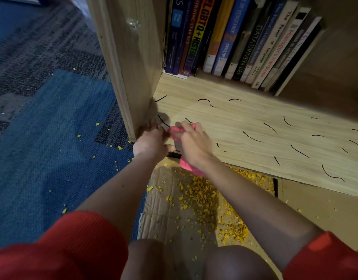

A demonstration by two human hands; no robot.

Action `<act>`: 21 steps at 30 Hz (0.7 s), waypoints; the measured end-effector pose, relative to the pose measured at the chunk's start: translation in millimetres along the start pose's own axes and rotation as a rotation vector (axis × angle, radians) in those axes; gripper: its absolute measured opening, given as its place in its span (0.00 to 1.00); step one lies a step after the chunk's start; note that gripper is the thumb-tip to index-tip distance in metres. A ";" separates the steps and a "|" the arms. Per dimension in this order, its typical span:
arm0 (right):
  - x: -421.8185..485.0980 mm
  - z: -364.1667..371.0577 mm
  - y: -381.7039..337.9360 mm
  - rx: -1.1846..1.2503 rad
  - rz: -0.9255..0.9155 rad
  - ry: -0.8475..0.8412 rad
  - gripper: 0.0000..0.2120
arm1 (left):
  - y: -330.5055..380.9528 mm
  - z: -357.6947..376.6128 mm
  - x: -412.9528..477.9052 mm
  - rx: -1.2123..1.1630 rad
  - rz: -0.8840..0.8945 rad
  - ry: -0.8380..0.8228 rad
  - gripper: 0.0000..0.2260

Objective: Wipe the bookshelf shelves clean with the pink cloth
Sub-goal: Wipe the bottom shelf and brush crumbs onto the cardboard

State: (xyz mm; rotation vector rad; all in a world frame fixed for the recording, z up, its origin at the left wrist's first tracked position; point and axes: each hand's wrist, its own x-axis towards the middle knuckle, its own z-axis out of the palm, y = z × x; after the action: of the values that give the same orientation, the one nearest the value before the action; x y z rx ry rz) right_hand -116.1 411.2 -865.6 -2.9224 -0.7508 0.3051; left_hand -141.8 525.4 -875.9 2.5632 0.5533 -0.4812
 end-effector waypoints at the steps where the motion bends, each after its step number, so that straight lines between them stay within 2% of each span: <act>1: 3.0 -2.6 2.3 0.015 0.019 0.000 0.21 | -0.2 0.7 0.1 0.001 0.000 -0.005 0.27; 7: 1.5 -3.0 3.9 -0.004 0.046 -0.017 0.25 | 0.4 0.6 -1.5 -0.013 -0.004 0.012 0.27; 9: 0.8 -4.8 14.0 0.011 0.118 -0.016 0.25 | -0.2 -1.0 -2.3 -0.011 -0.005 0.004 0.27; 12: -1.7 -6.9 10.2 0.002 0.172 0.006 0.22 | -0.1 -2.1 -1.3 0.005 0.032 0.005 0.20; 14: -13.2 -3.1 5.5 0.023 0.149 -0.003 0.23 | -2.8 -4.8 -0.1 0.023 0.053 0.034 0.15; 17: -27.0 2.6 12.5 -0.001 0.073 -0.026 0.26 | -12.4 -5.4 -1.6 0.031 0.026 0.091 0.15; 21: -17.3 -0.9 10.9 -0.064 0.038 -0.043 0.25 | -18.0 3.0 0.5 0.006 0.047 0.097 0.15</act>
State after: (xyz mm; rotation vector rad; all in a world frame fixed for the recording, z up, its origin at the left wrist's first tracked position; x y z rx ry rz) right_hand -125.7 393.3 -863.5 -3.0025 -0.7244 0.3548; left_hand -150.3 538.6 -885.2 2.6093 0.5244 -0.3438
